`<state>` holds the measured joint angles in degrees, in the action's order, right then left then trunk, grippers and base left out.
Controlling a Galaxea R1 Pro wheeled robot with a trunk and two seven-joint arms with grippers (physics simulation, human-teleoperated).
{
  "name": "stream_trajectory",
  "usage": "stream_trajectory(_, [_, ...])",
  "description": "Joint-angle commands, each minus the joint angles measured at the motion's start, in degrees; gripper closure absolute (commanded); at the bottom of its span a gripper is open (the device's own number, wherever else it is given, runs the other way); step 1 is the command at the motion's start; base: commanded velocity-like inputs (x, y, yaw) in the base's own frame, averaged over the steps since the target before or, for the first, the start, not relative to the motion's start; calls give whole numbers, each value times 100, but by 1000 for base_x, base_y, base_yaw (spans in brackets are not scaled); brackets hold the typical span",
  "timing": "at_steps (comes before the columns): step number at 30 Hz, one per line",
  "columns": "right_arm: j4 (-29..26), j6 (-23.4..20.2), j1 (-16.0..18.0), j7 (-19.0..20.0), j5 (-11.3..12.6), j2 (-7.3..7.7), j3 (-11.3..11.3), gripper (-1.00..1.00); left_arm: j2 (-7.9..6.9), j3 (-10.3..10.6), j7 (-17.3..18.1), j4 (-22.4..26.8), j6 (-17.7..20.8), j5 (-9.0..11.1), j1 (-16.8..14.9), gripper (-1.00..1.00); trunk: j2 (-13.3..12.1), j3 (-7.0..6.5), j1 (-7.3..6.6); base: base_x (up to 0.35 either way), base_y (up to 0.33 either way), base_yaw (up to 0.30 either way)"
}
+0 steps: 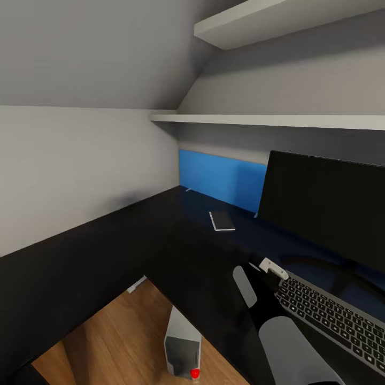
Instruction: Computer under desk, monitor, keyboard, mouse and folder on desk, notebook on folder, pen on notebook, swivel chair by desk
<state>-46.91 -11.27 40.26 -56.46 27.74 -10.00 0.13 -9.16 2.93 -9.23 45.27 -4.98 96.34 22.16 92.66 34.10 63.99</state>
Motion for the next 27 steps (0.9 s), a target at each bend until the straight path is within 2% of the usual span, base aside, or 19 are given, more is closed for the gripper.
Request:
stream_trajectory(1, [-14, -60, 2, -26, 6, 0, 4, -100, -8, 31, -29, 16, -47, 51, 1, -100, 3, 5, 0, 0, 0, 0])
stream_trajectory(6, [-30, -65, 0, -19, 4, 0, 10, -100, -7, 28, -34, 16, -47, 55, 0, -100, 3, 5, 0, 0, 0, 0])
stream_trajectory(22, [-256, -80, -18, -21, -2, 0, 31, -100, -7, 29, 24, -66, -54, 52, -1, -100, -639, -282, -351, 0, 0, 0])
stream_trajectory(27, [-477, -100, -61, -17, -3, 0, 59, -100, -7, 31, 31, -148, -55, 46, -6, -100, -839, -372, -461, 0, 0, 0])
